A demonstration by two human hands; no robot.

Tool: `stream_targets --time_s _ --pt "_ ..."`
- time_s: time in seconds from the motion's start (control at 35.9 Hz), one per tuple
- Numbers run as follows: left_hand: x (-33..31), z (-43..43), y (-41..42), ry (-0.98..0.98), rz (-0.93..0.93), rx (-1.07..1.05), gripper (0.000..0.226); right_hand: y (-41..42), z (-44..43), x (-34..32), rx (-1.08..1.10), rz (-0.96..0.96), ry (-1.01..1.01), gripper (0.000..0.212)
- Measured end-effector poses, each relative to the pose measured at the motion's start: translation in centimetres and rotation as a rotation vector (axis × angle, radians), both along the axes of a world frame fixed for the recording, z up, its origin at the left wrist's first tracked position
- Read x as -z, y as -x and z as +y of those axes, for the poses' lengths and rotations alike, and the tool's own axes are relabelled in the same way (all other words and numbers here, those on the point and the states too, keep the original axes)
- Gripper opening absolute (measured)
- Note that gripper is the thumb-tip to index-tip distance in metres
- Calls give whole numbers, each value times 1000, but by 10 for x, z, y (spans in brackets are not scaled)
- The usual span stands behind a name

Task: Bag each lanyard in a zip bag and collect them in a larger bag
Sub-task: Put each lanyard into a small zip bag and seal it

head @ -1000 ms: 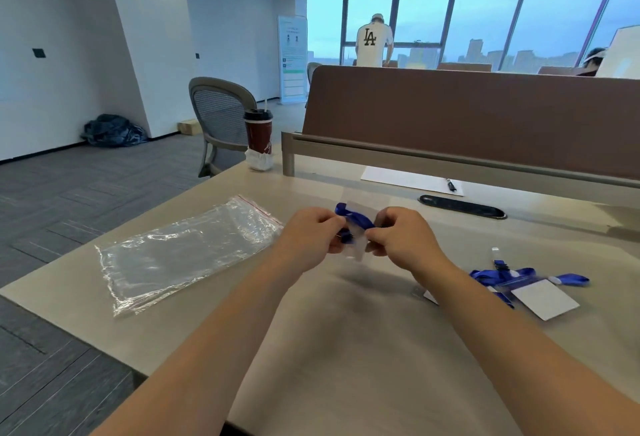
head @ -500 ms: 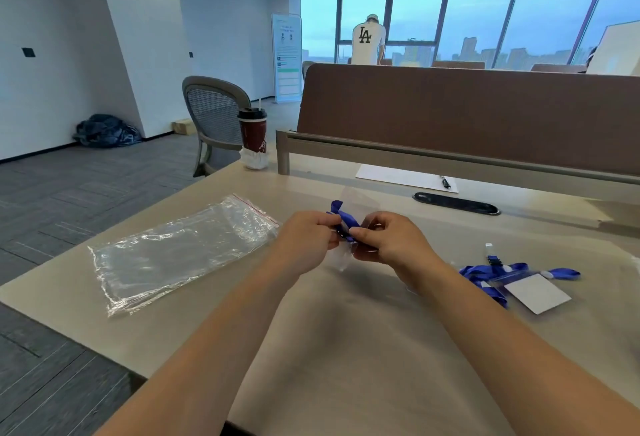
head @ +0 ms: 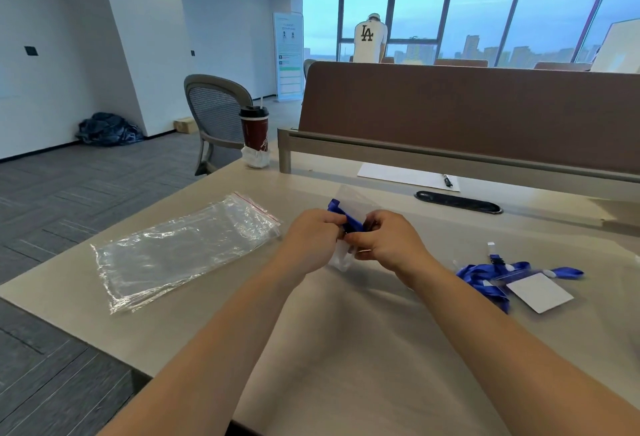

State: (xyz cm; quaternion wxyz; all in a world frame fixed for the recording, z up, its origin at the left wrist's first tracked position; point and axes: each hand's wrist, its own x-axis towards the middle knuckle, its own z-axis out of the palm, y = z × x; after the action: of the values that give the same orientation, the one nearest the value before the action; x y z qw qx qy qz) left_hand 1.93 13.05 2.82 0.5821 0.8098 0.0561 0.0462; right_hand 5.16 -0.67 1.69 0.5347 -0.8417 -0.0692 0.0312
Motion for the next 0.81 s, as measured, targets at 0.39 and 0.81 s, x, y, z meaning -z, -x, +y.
stream_targets --time_s 0.39,0.81 --pt "6 34 10 -224 -73 -84 25 -5 9 10 18 69 -97 18" --pt "40 105 -39 -694 24 -244 56 -56 64 16 60 53 -26 14"
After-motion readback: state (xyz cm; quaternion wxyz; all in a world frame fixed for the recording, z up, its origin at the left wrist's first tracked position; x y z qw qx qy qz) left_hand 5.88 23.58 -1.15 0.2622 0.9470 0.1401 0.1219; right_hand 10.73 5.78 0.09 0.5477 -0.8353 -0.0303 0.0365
